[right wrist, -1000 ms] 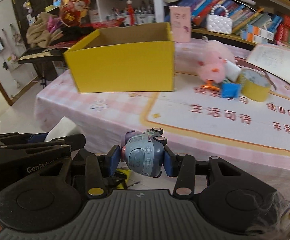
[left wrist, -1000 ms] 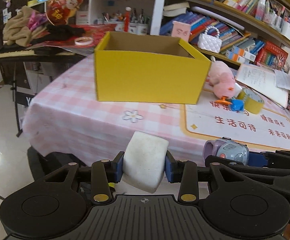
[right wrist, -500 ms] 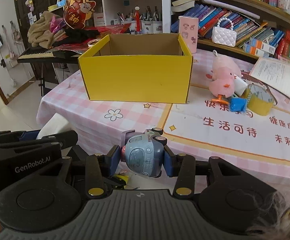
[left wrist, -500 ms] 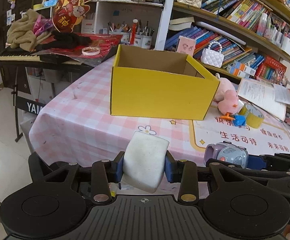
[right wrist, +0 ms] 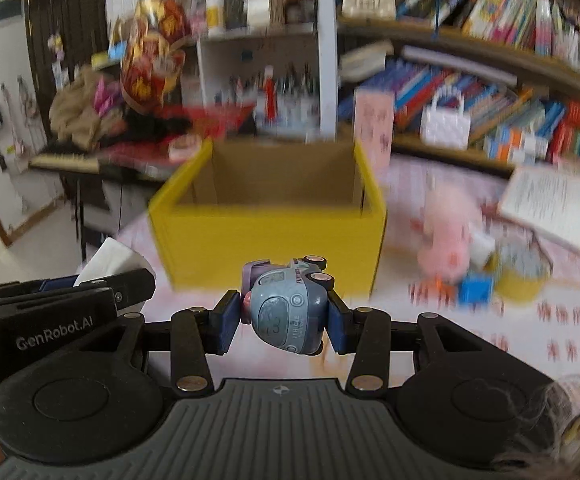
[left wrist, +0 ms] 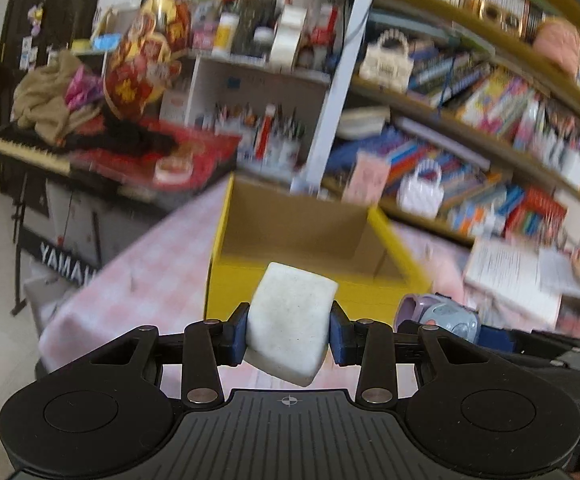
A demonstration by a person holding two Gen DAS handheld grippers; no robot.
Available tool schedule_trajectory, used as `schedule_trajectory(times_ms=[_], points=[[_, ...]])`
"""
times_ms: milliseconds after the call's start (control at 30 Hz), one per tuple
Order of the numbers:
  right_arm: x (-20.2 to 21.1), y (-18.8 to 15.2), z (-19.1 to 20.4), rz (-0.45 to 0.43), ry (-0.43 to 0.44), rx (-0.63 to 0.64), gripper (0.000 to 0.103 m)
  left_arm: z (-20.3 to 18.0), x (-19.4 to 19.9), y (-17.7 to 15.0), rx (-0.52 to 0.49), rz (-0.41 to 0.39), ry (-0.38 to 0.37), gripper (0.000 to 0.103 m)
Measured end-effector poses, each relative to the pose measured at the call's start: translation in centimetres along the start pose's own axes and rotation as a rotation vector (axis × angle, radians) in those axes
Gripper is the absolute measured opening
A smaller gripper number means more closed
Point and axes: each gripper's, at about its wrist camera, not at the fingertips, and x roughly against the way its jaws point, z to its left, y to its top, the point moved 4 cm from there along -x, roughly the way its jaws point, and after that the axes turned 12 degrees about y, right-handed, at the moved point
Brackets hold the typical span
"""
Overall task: Organize objects
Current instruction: 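Carry the white eraser and grey toy car over the yellow box with both tools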
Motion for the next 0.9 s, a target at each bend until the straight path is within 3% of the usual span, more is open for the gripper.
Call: schedule_trajectory(times_ms=[133,267,533,900], points=[[-1.3,4.2,-1.0,-0.076,-0.006,0.016,0.042,-0.8,-2.1,3.6,0.018,-0.052,0.004,0.037],[-3.7,7.3,-2.5,-0.101,-0.015,0.038,0.042,-1.4,-4.7,5.3,0.052,-0.044,0.019,0.037],[-10.7,8.0,-6.7,0.017,-0.016,0.03,0.042,-4.0,-10.3,5.5,0.012,0.038,0.039,0.037],[-18.6,9.9,-10.7,0.176,0.022,0.201,0.042,-7.4,-18.0,5.3,-0.079,0.16,0.073,0.037]])
